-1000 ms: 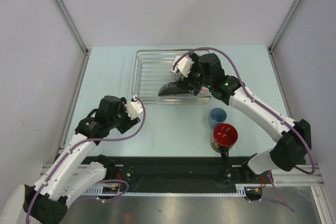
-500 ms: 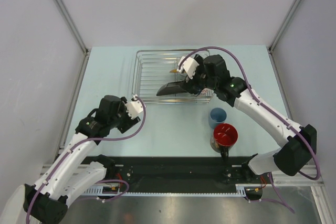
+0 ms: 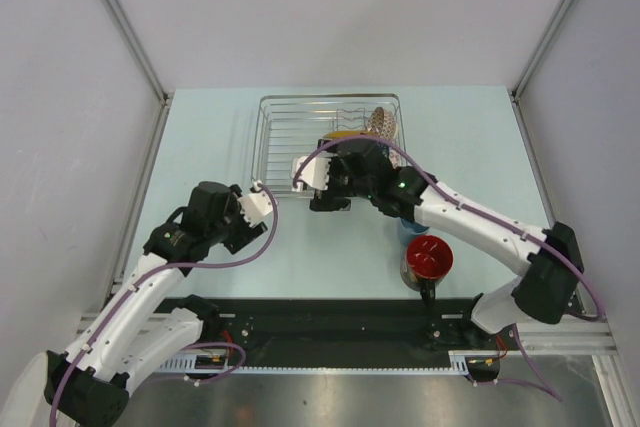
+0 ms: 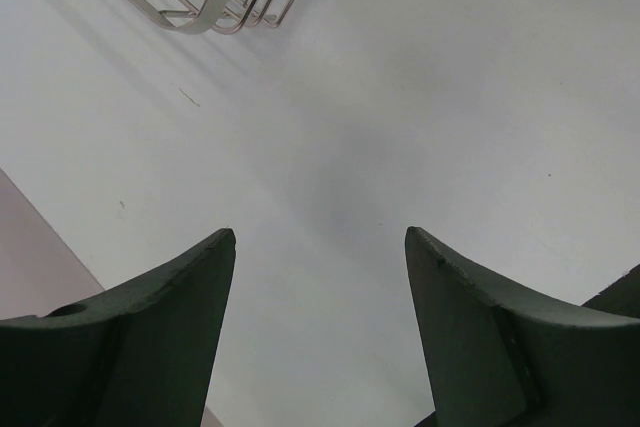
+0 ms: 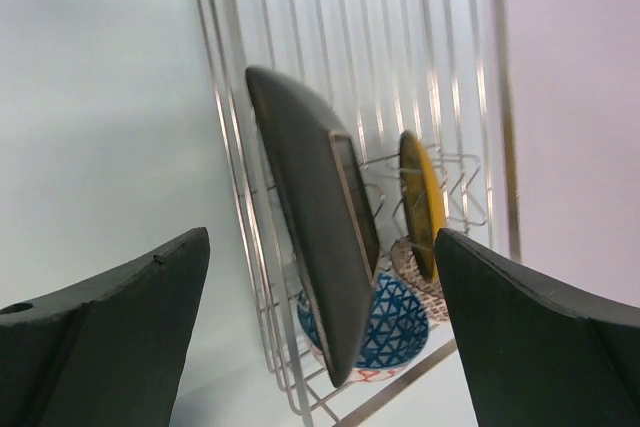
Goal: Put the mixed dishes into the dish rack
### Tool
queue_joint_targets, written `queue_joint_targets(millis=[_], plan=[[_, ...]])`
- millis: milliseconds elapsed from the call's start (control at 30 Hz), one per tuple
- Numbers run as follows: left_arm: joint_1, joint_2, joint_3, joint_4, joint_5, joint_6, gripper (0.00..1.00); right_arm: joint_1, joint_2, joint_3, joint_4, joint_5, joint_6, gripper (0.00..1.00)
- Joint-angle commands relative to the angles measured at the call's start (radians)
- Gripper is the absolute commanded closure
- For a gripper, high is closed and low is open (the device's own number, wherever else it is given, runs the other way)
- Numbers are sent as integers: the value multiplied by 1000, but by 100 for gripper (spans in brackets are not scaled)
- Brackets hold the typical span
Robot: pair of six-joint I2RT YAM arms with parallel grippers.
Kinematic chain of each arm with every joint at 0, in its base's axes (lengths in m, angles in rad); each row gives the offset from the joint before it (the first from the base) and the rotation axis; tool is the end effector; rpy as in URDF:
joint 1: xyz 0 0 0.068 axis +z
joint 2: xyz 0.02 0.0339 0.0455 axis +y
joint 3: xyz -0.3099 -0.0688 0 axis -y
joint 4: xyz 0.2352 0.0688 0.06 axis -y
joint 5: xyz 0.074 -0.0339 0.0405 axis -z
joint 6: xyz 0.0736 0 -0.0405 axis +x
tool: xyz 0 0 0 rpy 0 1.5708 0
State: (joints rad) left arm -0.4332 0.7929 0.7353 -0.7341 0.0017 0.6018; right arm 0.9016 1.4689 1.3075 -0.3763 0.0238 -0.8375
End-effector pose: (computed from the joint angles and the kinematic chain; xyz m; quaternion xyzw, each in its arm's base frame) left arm 0.1311 -0.0608 0.2756 0.4579 0.8038 0.0312 0.3785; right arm 0.2229 0.2789 0.3676 -0.6605 0.5654 0.0055 0.4939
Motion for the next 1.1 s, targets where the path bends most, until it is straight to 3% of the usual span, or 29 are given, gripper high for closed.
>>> queue_joint_targets(millis=[0,200,367,567,633,667,733,767,900,967,1067], plan=[[10,-7,36,21,-28,4,26,17,82,16,0,107,-55,0],[10,-6,30,27,-29,4,26,14,157,16,43,163,-63,0],[10,-3,27,30,-29,3,26,14,243,61,96,307,-34,0],[10,-7,18,32,-32,4,26,-3,297,116,93,318,-6,3],[10,-14,13,32,-32,3,26,-23,315,166,67,303,17,14],[10,-15,10,30,-32,3,26,-30,323,197,22,294,32,34],[10,-18,4,30,-34,6,26,-49,333,272,-15,259,87,61],[10,-20,4,29,-35,9,26,-53,334,285,-38,249,95,70],[10,-26,3,27,-35,6,26,-49,321,273,-21,266,81,77],[10,-29,-1,27,-35,6,26,-49,315,266,-22,271,83,90],[10,-31,-4,27,-37,6,26,-50,309,268,-16,286,80,100]])
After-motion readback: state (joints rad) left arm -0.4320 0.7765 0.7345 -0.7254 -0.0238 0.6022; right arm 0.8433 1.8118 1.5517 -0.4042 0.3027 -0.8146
